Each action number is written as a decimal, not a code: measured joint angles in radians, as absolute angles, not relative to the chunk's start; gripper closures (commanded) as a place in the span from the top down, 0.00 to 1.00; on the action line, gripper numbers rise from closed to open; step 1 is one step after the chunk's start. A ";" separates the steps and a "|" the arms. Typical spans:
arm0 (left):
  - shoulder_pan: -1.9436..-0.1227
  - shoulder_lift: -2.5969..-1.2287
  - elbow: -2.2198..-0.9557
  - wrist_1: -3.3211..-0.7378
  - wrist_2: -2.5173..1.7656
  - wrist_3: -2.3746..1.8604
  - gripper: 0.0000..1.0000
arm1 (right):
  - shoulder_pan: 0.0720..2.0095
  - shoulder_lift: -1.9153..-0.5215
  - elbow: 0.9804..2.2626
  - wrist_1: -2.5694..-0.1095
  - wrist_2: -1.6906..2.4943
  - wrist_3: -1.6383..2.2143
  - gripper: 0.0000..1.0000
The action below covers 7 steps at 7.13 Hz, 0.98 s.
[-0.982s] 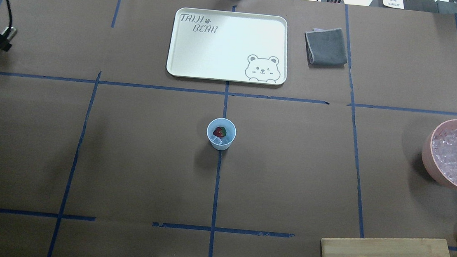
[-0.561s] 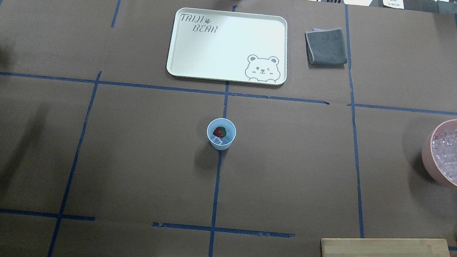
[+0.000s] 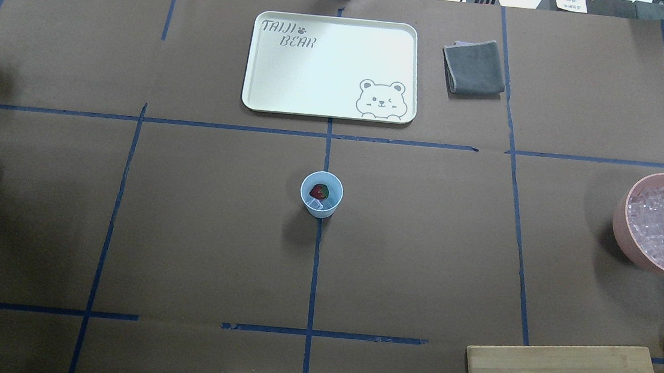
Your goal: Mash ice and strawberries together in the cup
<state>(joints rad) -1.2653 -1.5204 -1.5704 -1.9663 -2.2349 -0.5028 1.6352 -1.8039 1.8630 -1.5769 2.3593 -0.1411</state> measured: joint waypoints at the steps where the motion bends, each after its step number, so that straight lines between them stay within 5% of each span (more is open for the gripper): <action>1: -1.230 -1.515 -1.533 -2.030 -2.232 -0.507 0.06 | 1.635 -1.804 1.862 -1.577 2.359 -0.141 0.99; 4: -1.147 -1.515 -1.481 -2.079 -2.229 -0.508 0.14 | 1.635 -1.806 1.862 -1.577 2.359 -0.142 0.99; 5: -1.132 -1.519 -1.466 -2.081 -2.227 -0.506 0.61 | 1.635 -1.806 1.862 -1.577 2.359 -0.142 0.99; 6: -1.122 -1.523 -1.455 -2.082 -2.226 -0.504 0.69 | 1.635 -1.807 1.862 -1.577 2.359 -0.143 0.99; 7: -1.117 -1.525 -1.450 -2.083 -2.225 -0.504 1.00 | 1.635 -1.807 1.862 -1.577 2.359 -0.143 0.99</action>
<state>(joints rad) -1.1174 -1.5254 -1.4502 -2.0829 -2.2248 -0.5035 1.6352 -1.8070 1.8618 -1.5770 2.3593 -0.1426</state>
